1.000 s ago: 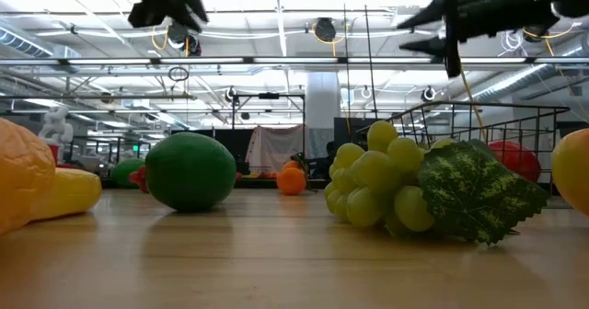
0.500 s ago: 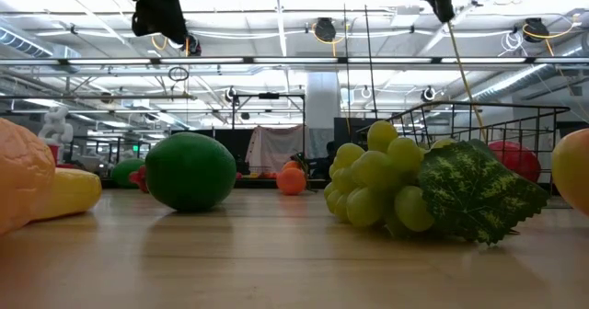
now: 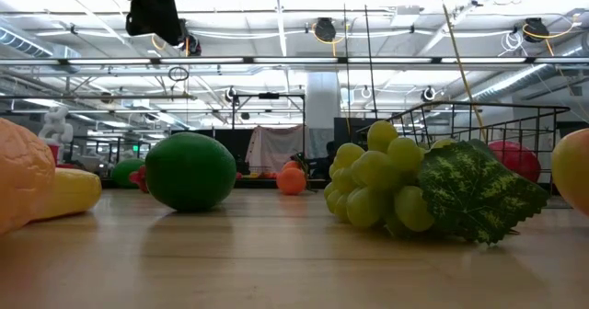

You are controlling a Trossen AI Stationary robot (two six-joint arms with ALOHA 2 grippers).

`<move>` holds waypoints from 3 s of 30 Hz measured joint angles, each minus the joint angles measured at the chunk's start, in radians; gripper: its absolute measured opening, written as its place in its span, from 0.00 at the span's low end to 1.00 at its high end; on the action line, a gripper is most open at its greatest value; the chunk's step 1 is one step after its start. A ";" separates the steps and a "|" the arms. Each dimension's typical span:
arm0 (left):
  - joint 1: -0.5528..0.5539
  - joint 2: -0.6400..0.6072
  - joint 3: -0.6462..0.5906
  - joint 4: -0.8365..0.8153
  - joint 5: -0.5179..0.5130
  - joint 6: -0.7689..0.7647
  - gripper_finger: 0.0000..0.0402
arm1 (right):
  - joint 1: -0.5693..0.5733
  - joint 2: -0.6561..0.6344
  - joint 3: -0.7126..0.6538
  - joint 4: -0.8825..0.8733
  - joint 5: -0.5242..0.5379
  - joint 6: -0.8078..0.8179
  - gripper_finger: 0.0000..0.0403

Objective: Build produce basket
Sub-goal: Put the orange mango into the wire basket

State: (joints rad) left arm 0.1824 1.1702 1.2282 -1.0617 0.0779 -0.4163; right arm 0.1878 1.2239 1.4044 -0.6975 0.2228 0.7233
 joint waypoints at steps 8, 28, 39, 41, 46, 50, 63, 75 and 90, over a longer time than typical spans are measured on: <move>-0.051 0.000 0.000 0.036 -0.027 -0.075 0.23 | 0.169 0.002 0.012 -0.207 -0.143 0.073 0.41; -0.336 0.076 0.000 0.447 -0.343 -0.526 0.23 | 0.589 -0.020 -0.395 -0.106 -0.249 0.103 0.59; -0.364 0.230 -0.001 0.761 -0.385 -0.615 0.23 | 0.633 -0.030 -0.591 0.213 -0.281 0.018 0.79; -0.380 0.241 0.000 0.806 -0.386 -0.615 0.23 | 0.633 -0.030 -0.599 0.204 -0.257 -0.007 0.81; -0.449 0.253 0.000 0.888 -0.417 -0.597 0.23 | 0.632 -0.023 -0.604 0.157 -0.128 -0.099 0.83; -0.501 0.252 0.000 0.835 -0.475 -0.585 0.23 | 0.630 0.007 -0.604 0.173 -0.044 -0.136 0.83; -0.545 0.252 0.000 0.772 -0.532 -0.612 0.23 | 0.615 0.188 -0.667 0.385 -0.014 -0.106 0.83; -0.543 0.252 0.000 0.712 -0.534 -0.594 0.23 | 0.574 0.265 -0.667 0.427 -0.043 -0.077 0.76; -0.543 0.237 0.000 0.692 -0.462 -0.508 0.23 | 0.458 0.084 -0.659 0.435 -0.124 -0.024 0.64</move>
State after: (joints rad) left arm -0.3603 1.4073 1.2278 -0.3700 -0.3841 -0.9244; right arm 0.6462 1.3082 0.7450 -0.2625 0.0986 0.6991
